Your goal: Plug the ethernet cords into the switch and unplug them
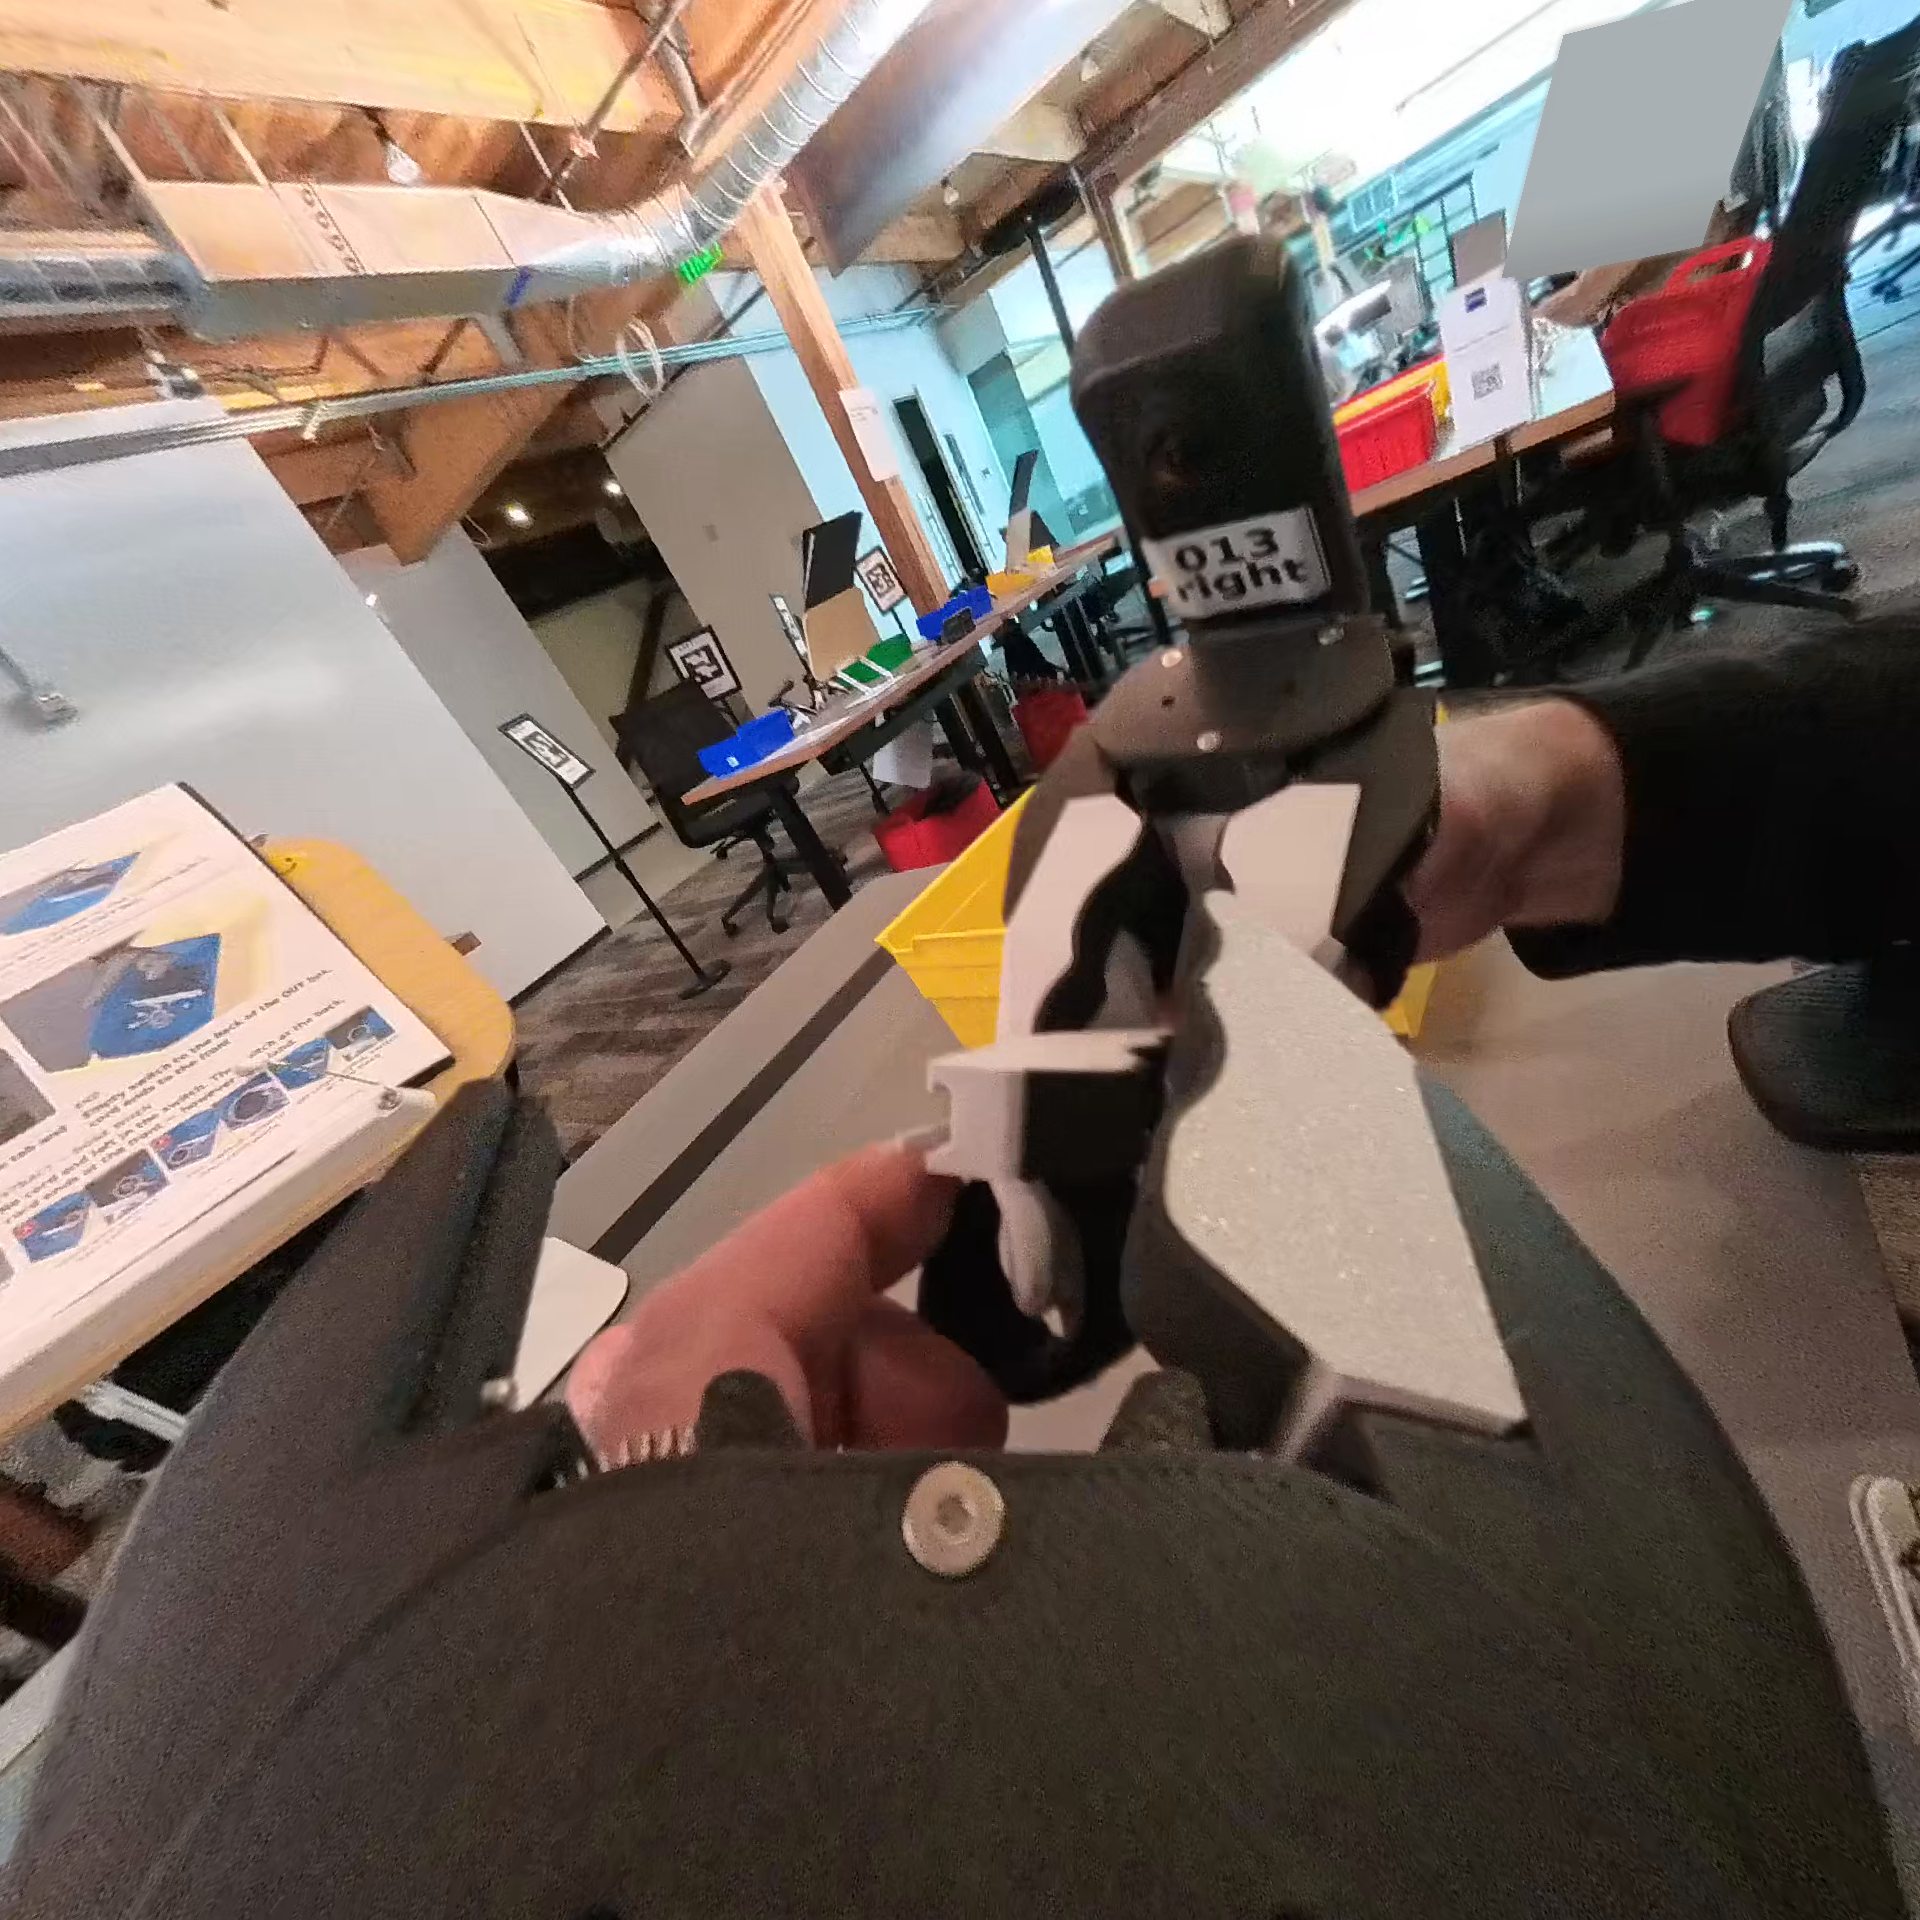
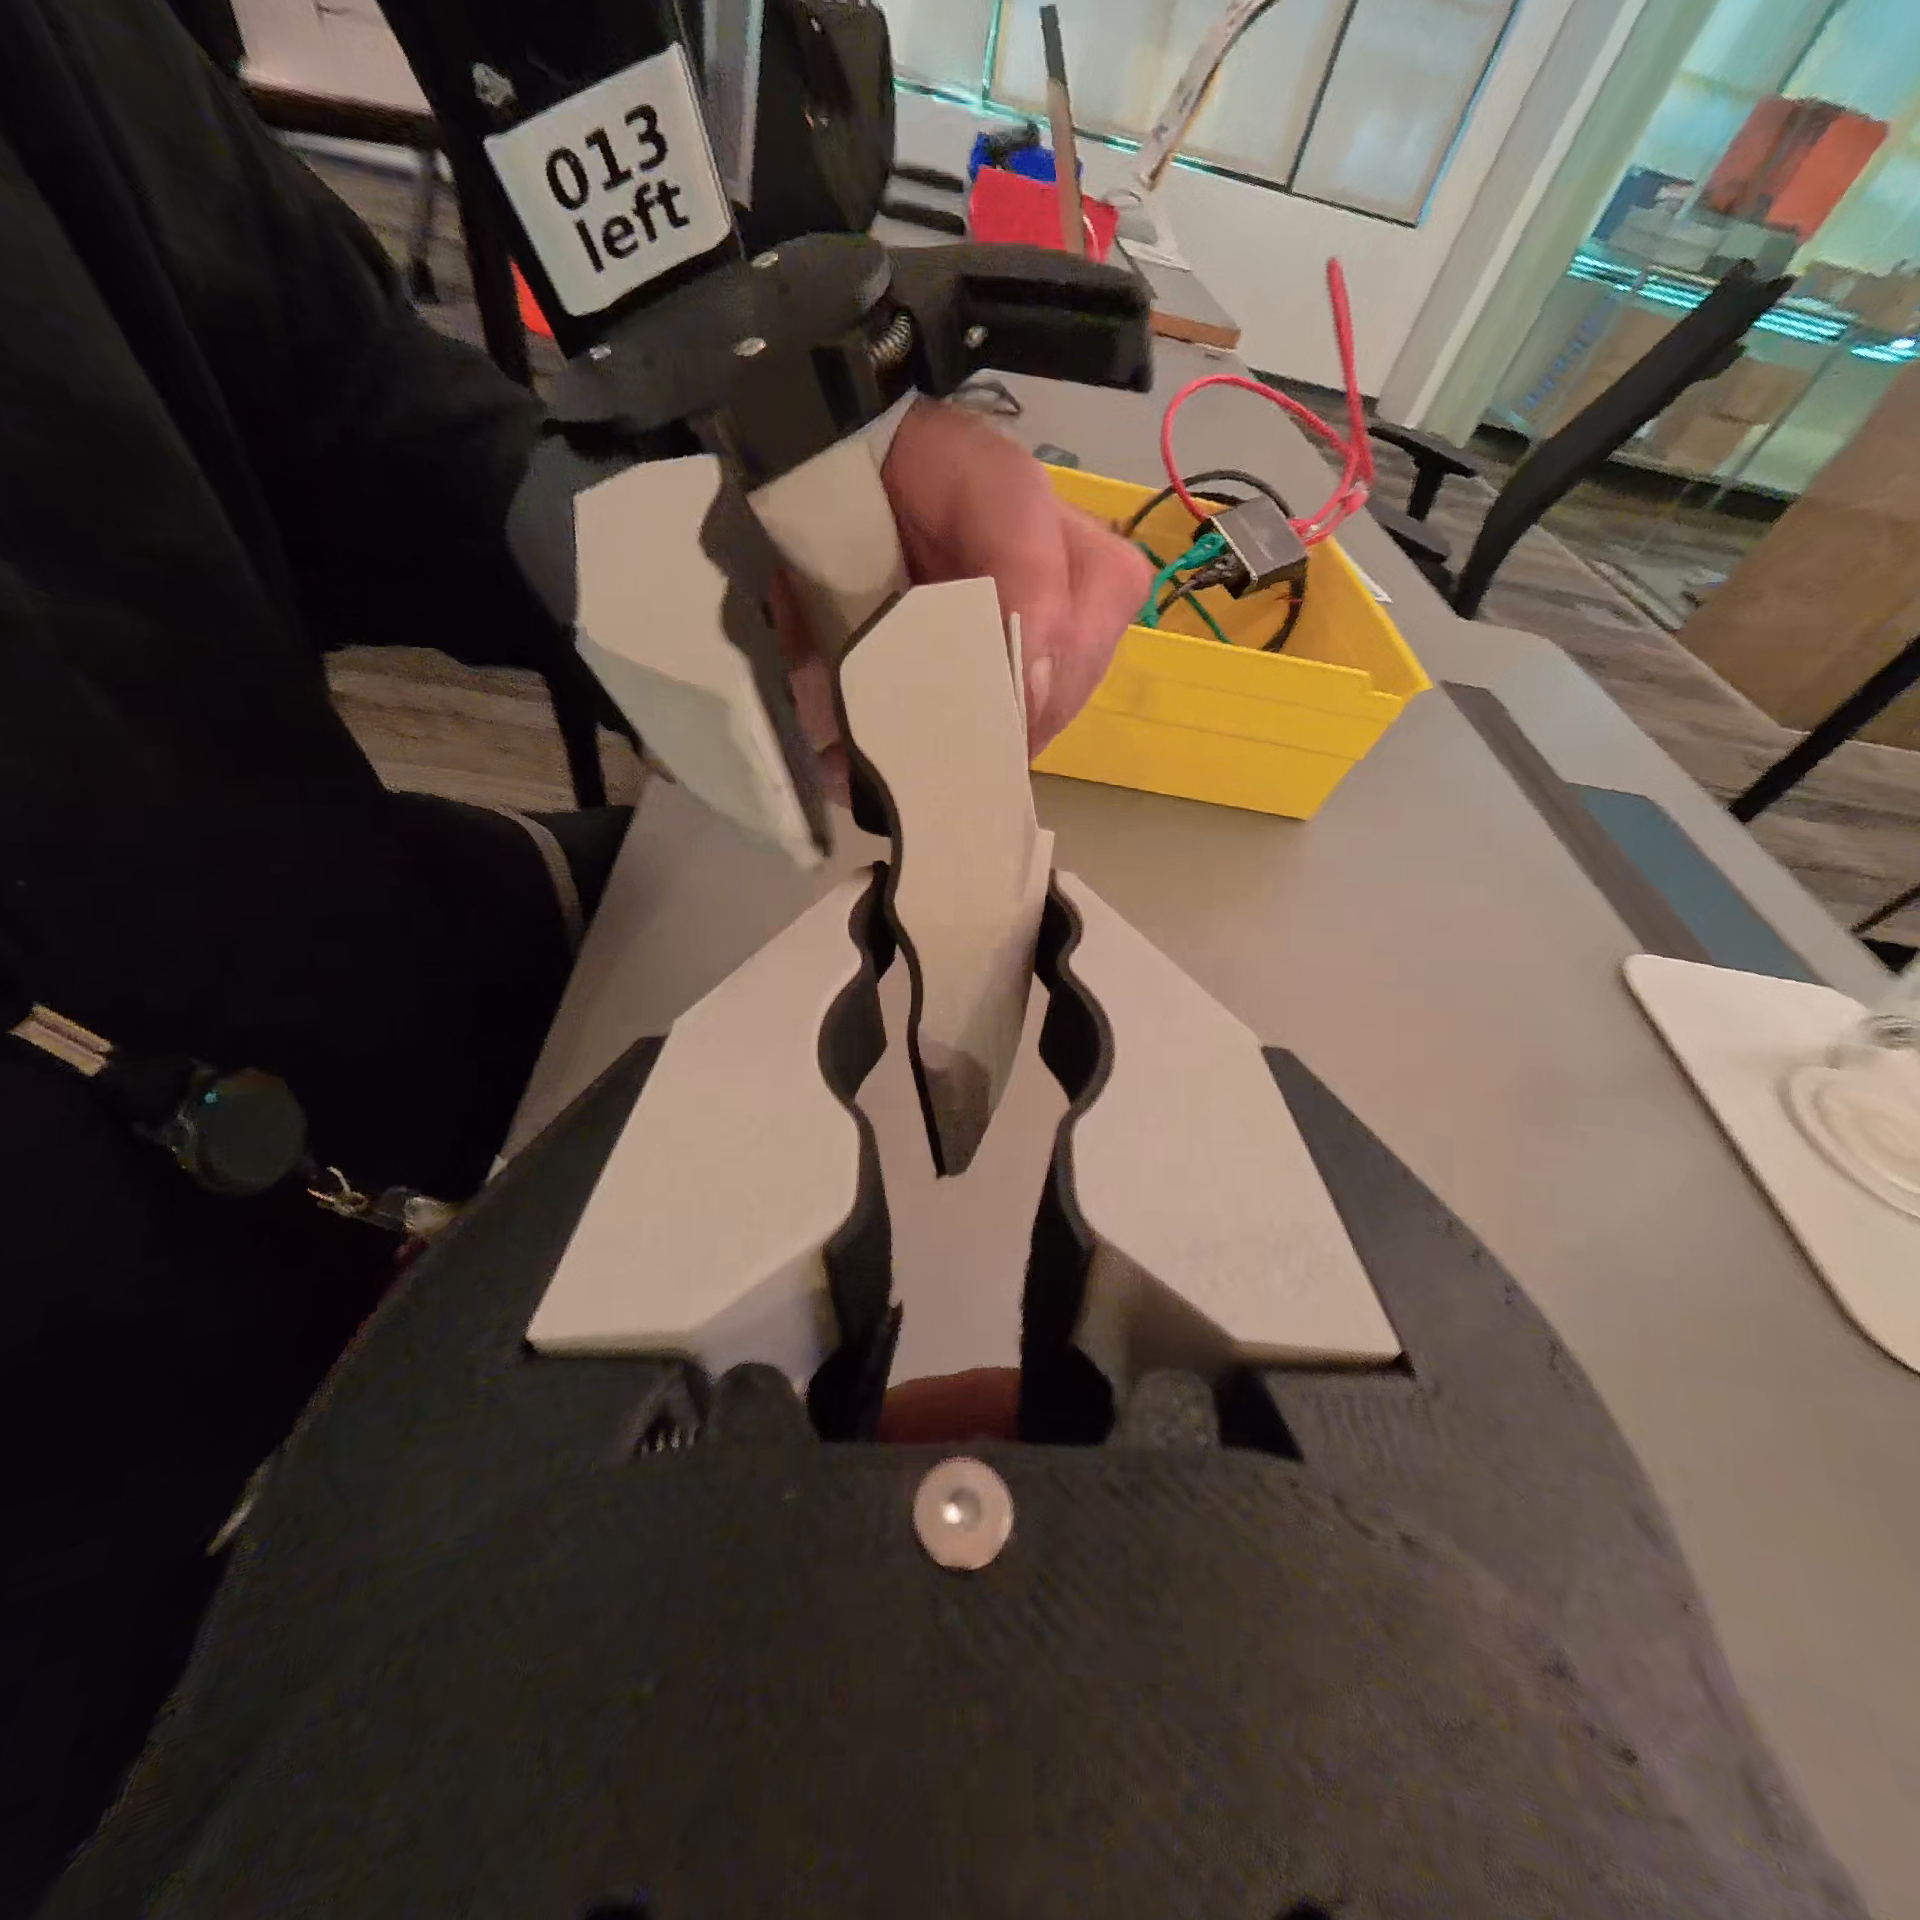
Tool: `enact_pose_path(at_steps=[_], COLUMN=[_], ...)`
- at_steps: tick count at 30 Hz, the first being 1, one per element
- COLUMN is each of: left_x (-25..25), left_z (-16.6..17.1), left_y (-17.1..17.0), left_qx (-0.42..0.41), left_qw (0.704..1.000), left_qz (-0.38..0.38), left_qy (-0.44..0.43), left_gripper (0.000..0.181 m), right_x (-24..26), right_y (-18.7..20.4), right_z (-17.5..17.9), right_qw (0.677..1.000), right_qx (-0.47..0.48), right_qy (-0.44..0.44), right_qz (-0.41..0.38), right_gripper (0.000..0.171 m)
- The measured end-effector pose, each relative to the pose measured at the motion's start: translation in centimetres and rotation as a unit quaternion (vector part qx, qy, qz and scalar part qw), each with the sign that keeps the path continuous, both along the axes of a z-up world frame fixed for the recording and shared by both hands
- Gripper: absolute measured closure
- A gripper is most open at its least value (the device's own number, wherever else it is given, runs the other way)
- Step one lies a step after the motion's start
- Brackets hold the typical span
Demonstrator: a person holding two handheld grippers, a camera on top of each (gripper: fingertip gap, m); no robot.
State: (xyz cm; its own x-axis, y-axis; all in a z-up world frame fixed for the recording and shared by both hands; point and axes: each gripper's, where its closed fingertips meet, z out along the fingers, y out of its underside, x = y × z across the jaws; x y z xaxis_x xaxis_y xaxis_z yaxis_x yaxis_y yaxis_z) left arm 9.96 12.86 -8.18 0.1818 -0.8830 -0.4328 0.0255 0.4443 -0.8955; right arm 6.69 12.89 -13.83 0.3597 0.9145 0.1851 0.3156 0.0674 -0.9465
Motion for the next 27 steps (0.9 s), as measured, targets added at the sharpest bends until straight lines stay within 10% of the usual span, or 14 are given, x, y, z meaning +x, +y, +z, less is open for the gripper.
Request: enact_pose_path(at_steps=[27], left_x=[-0.7], left_z=[3.8], left_y=[-1.4], left_qx=[0.042], left_qw=[0.996], left_qz=[0.014], left_qy=[-0.074], left_gripper=[0.086], right_x=[-1.7], right_y=[-1.7], right_z=[2.1], right_qw=[0.963], right_qx=[-0.120], right_qy=[0.215], right_qz=[0.106], right_gripper=[0.146])
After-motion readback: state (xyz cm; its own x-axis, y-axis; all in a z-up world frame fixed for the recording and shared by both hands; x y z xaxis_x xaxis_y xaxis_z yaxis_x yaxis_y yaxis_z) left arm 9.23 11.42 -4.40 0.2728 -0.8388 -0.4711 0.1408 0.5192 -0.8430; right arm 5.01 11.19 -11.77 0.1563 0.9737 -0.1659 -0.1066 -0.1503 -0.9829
